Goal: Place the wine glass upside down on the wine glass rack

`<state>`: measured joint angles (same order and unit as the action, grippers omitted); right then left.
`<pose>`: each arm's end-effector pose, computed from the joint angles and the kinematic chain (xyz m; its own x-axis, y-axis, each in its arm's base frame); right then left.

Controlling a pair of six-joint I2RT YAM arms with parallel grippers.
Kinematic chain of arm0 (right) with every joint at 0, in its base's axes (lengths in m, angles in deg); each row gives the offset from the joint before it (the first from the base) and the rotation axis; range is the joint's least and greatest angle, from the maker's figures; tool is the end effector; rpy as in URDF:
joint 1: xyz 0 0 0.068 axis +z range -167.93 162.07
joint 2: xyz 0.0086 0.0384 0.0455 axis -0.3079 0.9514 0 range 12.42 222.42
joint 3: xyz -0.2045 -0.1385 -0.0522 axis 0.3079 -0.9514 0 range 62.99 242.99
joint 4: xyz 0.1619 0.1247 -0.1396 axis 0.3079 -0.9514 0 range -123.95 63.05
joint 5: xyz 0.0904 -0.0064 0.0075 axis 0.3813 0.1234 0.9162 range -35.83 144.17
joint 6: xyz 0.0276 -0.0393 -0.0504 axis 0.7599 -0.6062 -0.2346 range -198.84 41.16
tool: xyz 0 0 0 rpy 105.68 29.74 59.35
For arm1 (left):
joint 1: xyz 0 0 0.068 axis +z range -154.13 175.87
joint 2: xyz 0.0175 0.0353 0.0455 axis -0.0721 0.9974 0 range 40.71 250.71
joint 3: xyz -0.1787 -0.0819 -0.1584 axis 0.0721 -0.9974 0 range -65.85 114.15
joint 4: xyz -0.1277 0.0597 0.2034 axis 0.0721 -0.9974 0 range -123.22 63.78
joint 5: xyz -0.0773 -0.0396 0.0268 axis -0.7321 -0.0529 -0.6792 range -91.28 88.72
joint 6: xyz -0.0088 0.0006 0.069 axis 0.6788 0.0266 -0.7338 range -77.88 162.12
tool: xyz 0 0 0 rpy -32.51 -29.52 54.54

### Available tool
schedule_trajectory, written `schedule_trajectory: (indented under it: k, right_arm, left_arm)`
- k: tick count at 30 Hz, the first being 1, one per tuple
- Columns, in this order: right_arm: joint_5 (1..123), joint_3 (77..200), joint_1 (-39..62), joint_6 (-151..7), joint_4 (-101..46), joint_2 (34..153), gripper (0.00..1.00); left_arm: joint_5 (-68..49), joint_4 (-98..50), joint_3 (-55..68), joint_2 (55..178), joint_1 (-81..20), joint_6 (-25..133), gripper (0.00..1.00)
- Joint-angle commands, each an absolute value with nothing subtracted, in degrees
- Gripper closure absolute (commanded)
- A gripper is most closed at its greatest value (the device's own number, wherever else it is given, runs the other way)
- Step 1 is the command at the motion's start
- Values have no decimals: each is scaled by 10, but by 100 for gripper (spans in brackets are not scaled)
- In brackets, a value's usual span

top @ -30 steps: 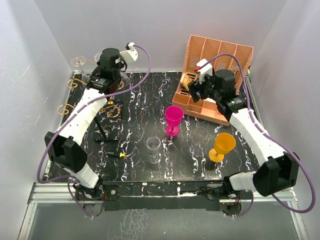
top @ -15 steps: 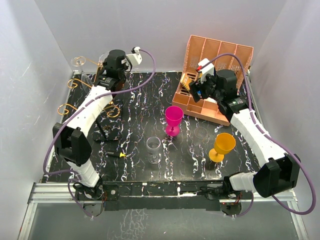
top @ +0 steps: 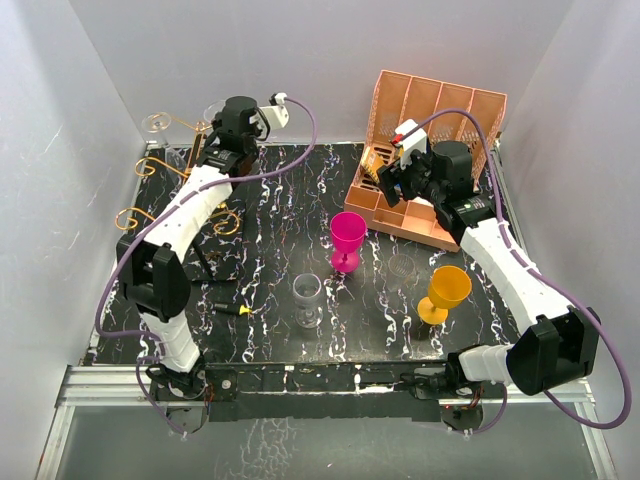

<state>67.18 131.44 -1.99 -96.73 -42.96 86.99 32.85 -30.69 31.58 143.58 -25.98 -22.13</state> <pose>0.2948 0.0974 0.3341 -0.2010 -0.3687 -0.9075 -0.5568 0.8053 -0.2038 0.4089 -0.1298 0.3674 -0.2541 0.9051 -0.3409 0.0549 0.3654 0.9292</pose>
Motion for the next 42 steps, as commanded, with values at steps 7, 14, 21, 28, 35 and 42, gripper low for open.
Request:
schedule_trajectory:
  k: [7, 14, 21, 28, 35, 42]
  right_arm:
    - [679, 1312, -27, -960, -390, 846, 23]
    - [679, 1311, -27, -961, -390, 846, 23]
    - [679, 1310, -27, -962, -389, 847, 23]
    - [680, 1309, -27, -963, -389, 849, 23]
    - [690, 1306, -27, -966, -391, 849, 23]
    - [695, 1307, -27, -966, -393, 848, 22]
  left_arm:
    - [335, -285, 375, 1451, -260, -228, 100]
    - [325, -295, 385, 1459, -261, -222, 100]
    - [315, -306, 403, 1472, -262, -213, 100]
    - [308, -303, 409, 1480, -265, -213, 100]
    - [299, -296, 409, 1485, -269, -221, 100]
    - [284, -292, 404, 1484, -274, -226, 100]
